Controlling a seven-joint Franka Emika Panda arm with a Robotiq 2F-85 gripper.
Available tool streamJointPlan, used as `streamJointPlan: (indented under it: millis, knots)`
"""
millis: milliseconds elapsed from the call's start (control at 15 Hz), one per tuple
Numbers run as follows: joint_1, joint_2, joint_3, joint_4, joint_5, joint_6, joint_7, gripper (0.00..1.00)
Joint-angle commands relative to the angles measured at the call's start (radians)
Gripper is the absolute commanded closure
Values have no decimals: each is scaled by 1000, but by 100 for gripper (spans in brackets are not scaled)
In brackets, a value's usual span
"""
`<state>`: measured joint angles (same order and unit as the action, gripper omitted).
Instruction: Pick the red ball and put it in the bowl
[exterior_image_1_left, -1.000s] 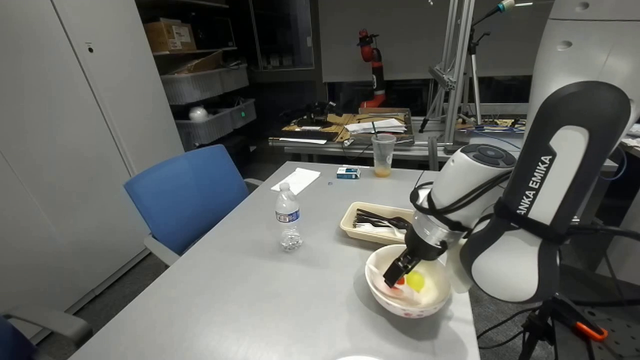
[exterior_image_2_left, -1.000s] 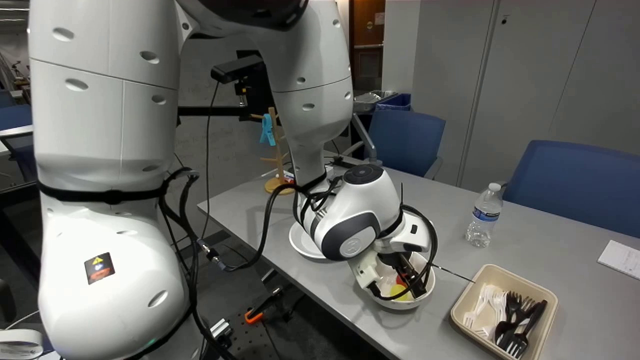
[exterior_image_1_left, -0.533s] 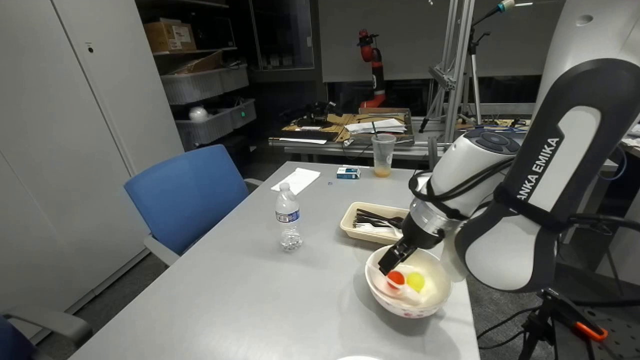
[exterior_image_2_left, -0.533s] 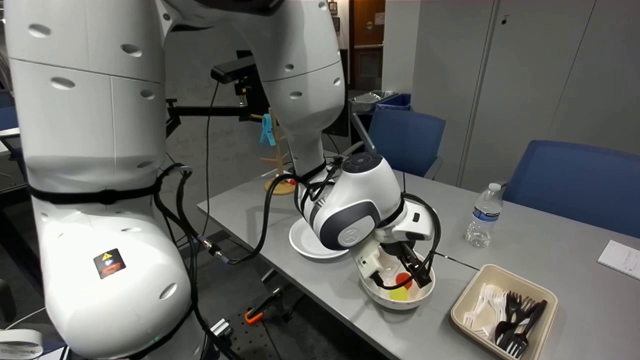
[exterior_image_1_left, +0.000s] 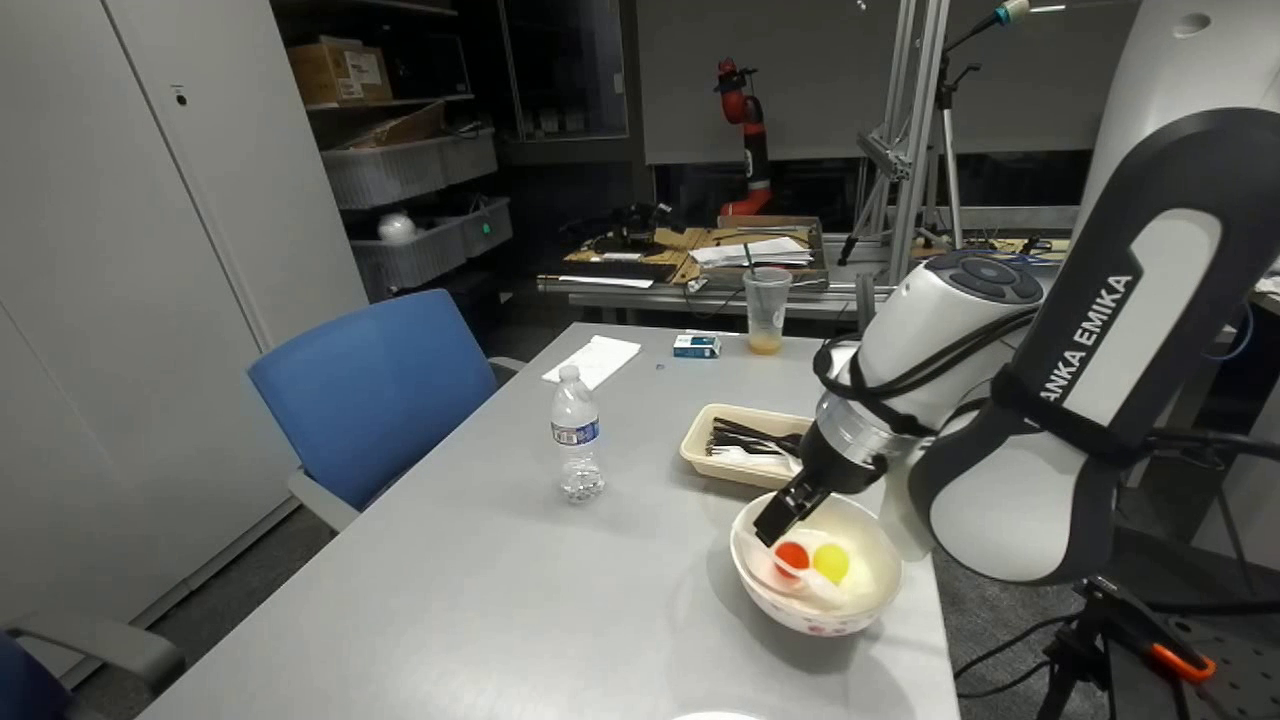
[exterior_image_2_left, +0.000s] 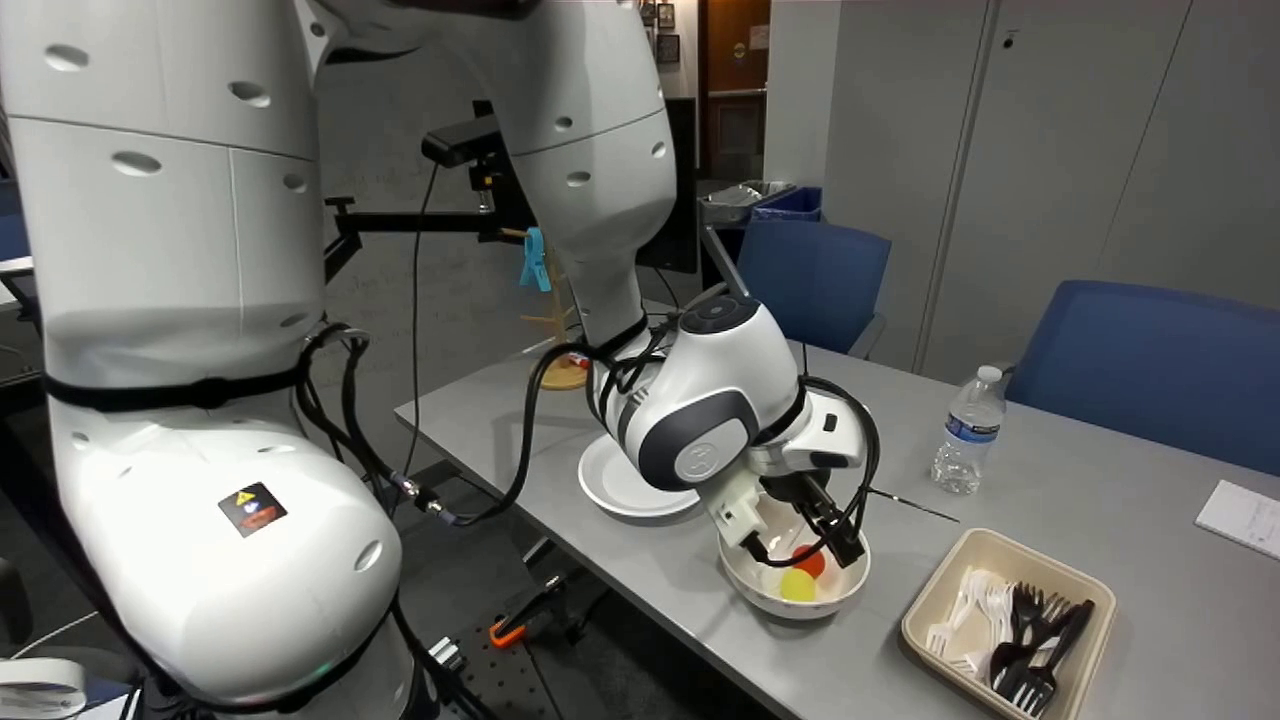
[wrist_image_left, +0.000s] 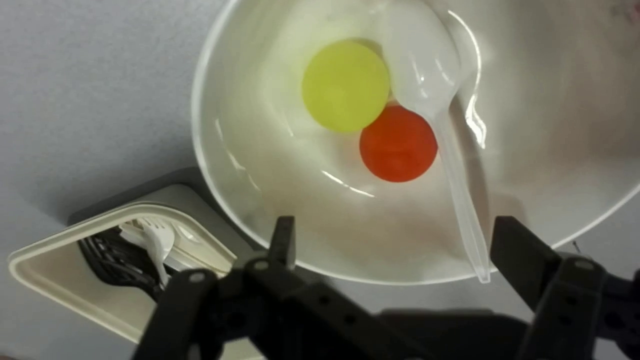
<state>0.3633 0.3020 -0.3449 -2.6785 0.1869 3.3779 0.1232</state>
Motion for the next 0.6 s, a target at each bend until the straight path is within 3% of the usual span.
streamJointPlan:
  millis: [0,267,333,533]
  knots:
    - [60,-25,-51,-14,16,-9,-31,0]
    - [91,-25,-77,-14,20,-14,-24,0]
    - [50,-1,-42,0,0,0,0,0]
    - [62,-1,-53,0,0,0,0,0]
